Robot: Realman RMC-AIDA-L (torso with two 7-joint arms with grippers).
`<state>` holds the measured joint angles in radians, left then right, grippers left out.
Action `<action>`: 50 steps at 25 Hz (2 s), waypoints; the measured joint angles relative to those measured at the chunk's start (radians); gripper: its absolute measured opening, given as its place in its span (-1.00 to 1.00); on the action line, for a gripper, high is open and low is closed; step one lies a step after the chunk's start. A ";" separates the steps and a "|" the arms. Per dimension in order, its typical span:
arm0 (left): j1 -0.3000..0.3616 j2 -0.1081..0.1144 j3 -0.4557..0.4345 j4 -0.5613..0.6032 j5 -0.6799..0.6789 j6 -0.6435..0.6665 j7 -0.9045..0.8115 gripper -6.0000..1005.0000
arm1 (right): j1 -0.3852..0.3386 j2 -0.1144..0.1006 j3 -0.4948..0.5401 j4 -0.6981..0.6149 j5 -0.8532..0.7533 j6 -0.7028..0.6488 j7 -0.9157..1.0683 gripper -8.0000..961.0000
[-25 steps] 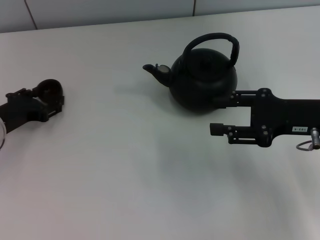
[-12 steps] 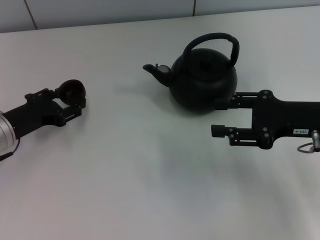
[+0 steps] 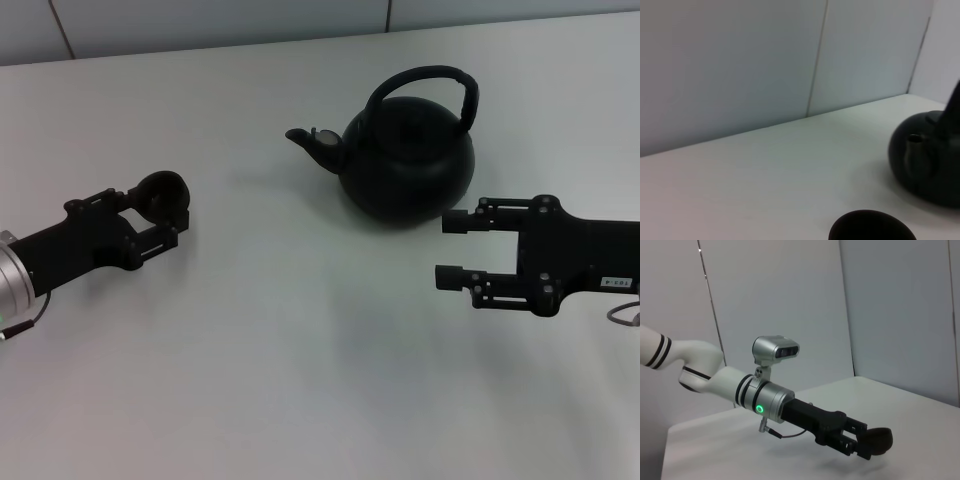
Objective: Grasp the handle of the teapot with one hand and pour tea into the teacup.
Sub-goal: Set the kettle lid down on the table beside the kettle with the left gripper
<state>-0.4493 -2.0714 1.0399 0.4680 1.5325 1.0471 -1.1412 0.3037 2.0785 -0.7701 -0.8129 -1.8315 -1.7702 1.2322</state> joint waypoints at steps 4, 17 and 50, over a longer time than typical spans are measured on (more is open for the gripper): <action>0.016 0.002 0.014 -0.004 0.007 0.049 0.000 0.36 | -0.011 0.000 0.000 0.000 0.001 -0.007 -0.013 0.34; 0.025 0.000 0.101 -0.001 0.001 0.073 -0.009 0.37 | -0.050 0.002 0.005 0.022 0.002 -0.037 -0.097 0.34; 0.014 -0.007 0.259 -0.008 0.002 0.048 -0.002 0.40 | -0.043 0.001 0.012 0.031 0.002 -0.042 -0.091 0.34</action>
<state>-0.4355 -2.0784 1.2986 0.4603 1.5340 1.0950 -1.1432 0.2609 2.0800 -0.7577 -0.7823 -1.8300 -1.8124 1.1417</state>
